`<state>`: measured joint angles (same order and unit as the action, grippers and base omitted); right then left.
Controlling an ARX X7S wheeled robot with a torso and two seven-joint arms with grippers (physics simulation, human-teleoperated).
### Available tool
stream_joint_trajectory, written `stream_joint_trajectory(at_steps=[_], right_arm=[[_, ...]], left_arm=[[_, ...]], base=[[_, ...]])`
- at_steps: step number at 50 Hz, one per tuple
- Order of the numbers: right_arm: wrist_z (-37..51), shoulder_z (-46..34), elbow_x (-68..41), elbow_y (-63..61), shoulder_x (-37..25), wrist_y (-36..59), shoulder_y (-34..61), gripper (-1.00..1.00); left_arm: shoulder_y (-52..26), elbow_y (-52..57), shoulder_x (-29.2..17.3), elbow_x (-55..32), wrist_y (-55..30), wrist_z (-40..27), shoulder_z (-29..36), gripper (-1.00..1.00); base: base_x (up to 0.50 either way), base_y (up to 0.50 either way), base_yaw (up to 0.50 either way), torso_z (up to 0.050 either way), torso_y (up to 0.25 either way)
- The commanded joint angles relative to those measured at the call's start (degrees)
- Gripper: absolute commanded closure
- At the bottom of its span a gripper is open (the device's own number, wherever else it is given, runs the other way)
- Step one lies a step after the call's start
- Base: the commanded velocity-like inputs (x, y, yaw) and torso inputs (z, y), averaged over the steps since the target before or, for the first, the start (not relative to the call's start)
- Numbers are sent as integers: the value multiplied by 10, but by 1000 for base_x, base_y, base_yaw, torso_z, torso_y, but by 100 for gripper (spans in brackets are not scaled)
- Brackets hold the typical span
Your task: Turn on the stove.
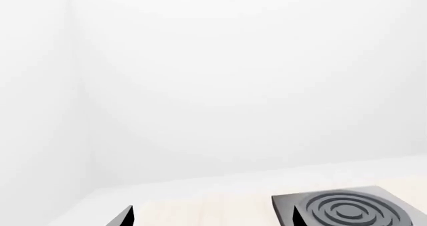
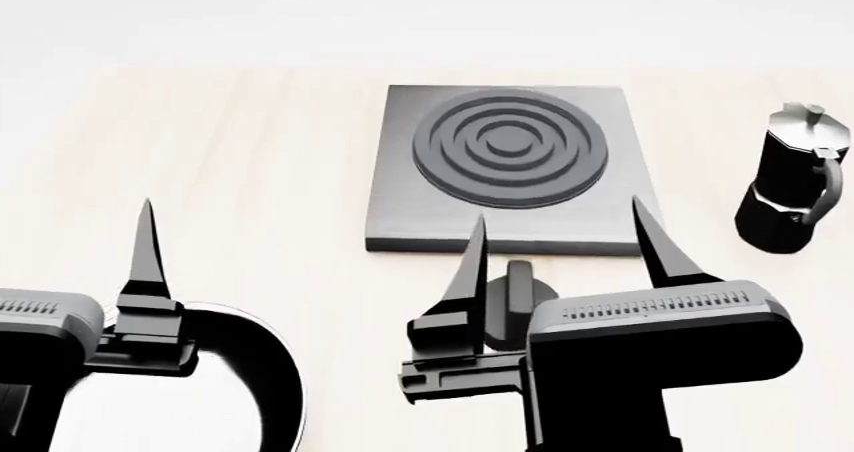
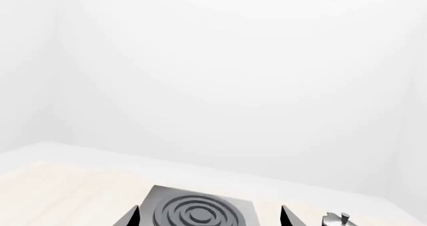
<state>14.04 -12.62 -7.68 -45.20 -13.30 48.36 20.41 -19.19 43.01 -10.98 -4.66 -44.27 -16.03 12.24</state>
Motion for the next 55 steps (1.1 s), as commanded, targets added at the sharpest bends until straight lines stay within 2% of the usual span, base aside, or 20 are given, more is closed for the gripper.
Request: stream_joint_trajectory(at_steps=[1, 28, 55], right_arm=[[5, 0, -2, -1, -3, 1, 0, -100], [6, 1, -15, 24, -1, -16, 0, -100], [-9, -2, -34, 205, 13, -44, 12, -100]], left_arm=[[0, -6, -2, -4, 5, -4, -3, -100], [-1, -13, -9, -13, 10, -11, -1, -100], [-1, -23, -16, -19, 20, -21, -2, -100]], base=[[230, 0, 0, 0, 0], [204, 0, 0, 0, 1], [0, 0, 0, 0, 0]])
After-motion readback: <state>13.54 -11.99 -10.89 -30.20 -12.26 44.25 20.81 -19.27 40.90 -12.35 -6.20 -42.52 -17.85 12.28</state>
